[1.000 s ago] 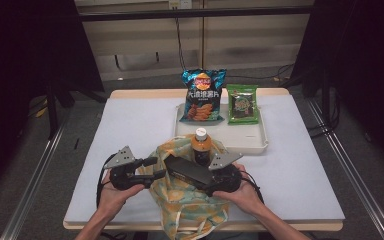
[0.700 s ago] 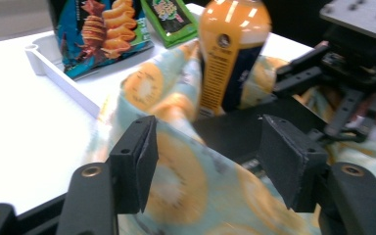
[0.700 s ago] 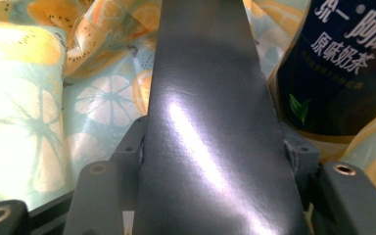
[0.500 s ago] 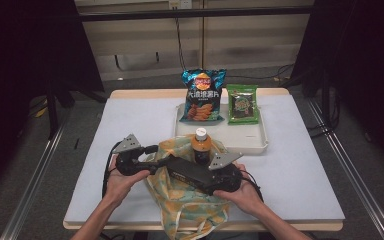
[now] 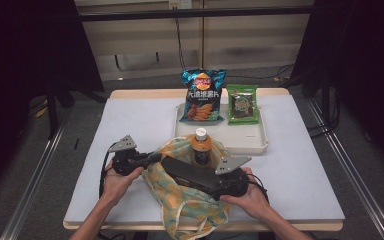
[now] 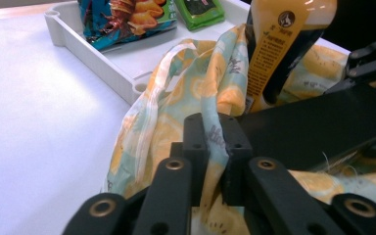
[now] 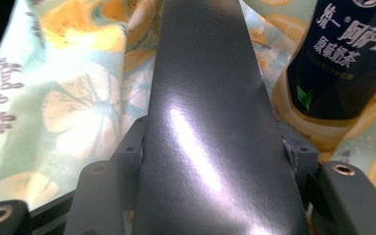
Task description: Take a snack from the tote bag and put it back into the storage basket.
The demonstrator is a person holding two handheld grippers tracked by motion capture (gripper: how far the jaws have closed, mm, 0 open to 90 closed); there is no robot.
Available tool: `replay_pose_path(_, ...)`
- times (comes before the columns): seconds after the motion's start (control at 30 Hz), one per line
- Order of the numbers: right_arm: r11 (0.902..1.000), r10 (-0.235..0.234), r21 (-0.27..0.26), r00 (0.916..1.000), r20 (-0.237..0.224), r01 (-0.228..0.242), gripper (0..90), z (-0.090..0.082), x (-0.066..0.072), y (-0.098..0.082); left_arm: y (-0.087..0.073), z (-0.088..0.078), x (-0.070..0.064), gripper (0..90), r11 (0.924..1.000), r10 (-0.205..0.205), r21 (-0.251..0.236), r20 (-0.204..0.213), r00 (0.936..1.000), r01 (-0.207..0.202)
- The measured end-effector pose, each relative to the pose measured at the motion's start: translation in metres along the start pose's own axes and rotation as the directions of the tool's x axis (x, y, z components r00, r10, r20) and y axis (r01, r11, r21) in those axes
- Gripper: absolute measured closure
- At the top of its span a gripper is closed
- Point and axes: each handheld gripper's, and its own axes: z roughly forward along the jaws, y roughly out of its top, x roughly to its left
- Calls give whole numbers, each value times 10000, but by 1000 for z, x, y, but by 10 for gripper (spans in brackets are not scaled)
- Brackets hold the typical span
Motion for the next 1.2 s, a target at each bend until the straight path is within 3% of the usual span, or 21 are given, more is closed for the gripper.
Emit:
replay_pose_path(0.27,9996,39,-291,9999,-129,-43,431,-14,5,-2,-17,-8,-4,884,9979,10,640,229,9997,-25)
replay_pose_path(0.53,9986,-79,-525,9997,-247,66,432,-20,8,2,-23,-8,-9,889,9943,-27,1065,379,9993,-13)
replay_pose_path(0.87,9953,-194,-953,9994,-284,166,433,-33,9,3,-26,-13,-12,891,9937,-81,1118,522,9986,22)
replay_pose_path(1.0,9944,-161,-1045,9995,-256,134,434,-32,7,7,-26,-10,-22,893,9915,71,1291,710,9975,-162)
replay_pose_path(1.2,9916,-148,-1286,9993,-350,101,433,-31,6,16,-30,-21,-32,893,9915,115,1286,774,9969,-214)
